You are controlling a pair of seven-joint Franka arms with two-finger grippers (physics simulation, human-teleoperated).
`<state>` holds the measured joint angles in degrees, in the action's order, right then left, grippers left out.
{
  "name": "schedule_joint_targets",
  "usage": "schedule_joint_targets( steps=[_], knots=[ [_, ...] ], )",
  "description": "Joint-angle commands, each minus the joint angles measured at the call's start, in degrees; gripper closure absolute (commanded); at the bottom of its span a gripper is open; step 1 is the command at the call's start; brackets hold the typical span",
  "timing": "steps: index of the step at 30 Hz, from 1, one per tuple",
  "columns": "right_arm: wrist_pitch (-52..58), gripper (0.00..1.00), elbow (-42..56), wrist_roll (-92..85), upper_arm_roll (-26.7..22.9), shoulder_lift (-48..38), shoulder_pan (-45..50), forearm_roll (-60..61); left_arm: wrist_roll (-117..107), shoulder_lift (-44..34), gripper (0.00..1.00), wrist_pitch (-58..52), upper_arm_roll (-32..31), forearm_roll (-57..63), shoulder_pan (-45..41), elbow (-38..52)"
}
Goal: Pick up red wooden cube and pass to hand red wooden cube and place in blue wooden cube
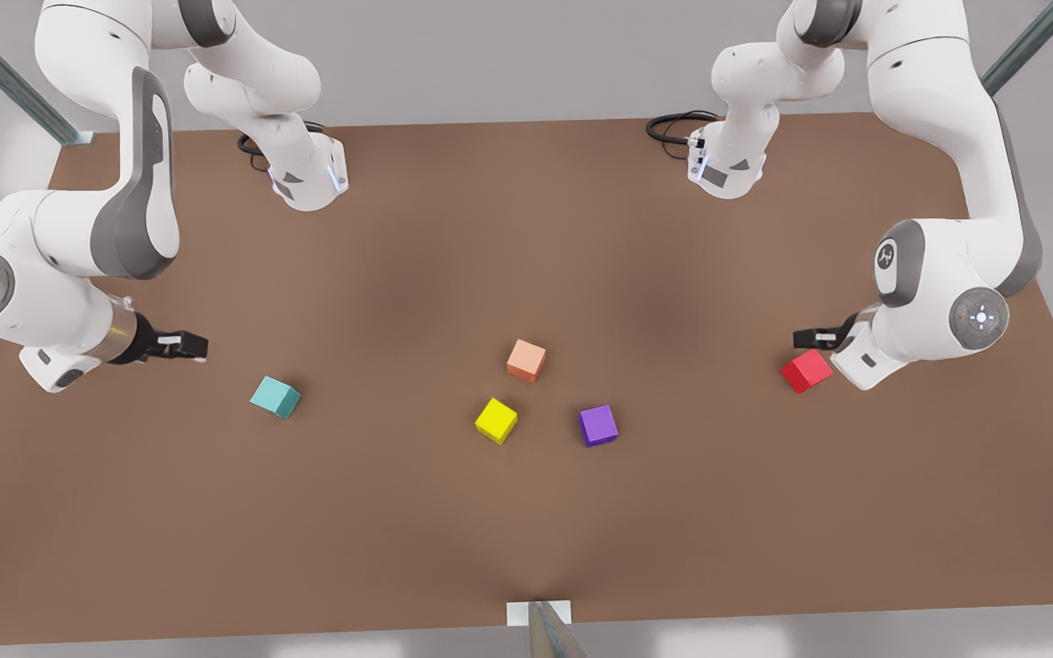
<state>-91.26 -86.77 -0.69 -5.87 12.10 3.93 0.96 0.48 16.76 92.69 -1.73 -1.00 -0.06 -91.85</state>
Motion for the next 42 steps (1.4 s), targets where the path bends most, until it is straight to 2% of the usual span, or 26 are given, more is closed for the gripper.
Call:
schedule_joint_targets(
  steps=[1, 4, 7, 10, 12, 16, 24, 38, 39, 40, 42],
  knots=[
    [-1.37, 0.00, 0.02, -0.01, -0.02, -0.06, 0.03, 0.09, -1.18, -0.06, 0.00, 1.27, -0.02, 0.03, -0.03, 0.09],
    [-1.46, 0.00, 0.11, -0.01, -0.02, 0.02, -0.06, 0.27, -1.45, 1.95, 0.00, 2.67, 0.94, -0.23, 1.46, -0.17],
    [-1.55, 0.00, 0.20, -0.01, -0.02, 0.20, 0.03, 0.27, -4.87, 8.55, 0.00, 19.81, 3.84, -0.32, 2.61, -8.34],
    [-1.55, 0.00, 0.11, -0.01, -0.02, 0.29, 0.03, 0.27, -14.36, 12.07, 0.00, 24.29, 5.78, -0.41, 2.52, -8.87],
    [-1.55, 0.00, 0.11, -0.01, -0.02, 0.29, -0.06, 0.27, -17.53, 11.54, 0.00, 27.28, 5.86, -0.58, 3.14, -12.30],
    [-1.55, 0.00, 0.02, -0.01, -0.02, 0.38, 0.03, 0.18, -17.53, 10.57, 0.00, 27.64, 5.86, -0.58, 4.37, -16.60],
    [-1.55, 0.00, -0.15, -0.01, -0.02, 0.55, 0.56, -0.17, -17.44, 10.84, 0.00, 27.55, 5.86, -3.22, 4.01, -18.27],
    [-1.46, 0.00, -0.24, -0.01, -0.02, 0.55, 0.64, -0.17, -17.53, 16.81, 0.00, 32.65, 5.86, -3.04, 5.07, -18.27],
    [-1.46, 0.00, -0.24, -0.01, -0.02, 0.55, 0.64, -0.17, -17.62, 16.81, 0.27, 32.91, 5.86, -3.13, 4.98, -18.19],
    [-1.46, 0.00, -0.33, -0.01, -0.02, 0.55, 0.64, -0.17, -17.62, 16.73, 0.42, 32.91, 5.86, -3.13, 4.98, -18.19],
    [-1.46, 0.00, -0.42, -0.01, -0.02, 0.55, 0.65, -0.17, -17.71, 16.55, 0.44, 32.82, 5.69, -3.39, 4.98, -18.10]
  ],
)
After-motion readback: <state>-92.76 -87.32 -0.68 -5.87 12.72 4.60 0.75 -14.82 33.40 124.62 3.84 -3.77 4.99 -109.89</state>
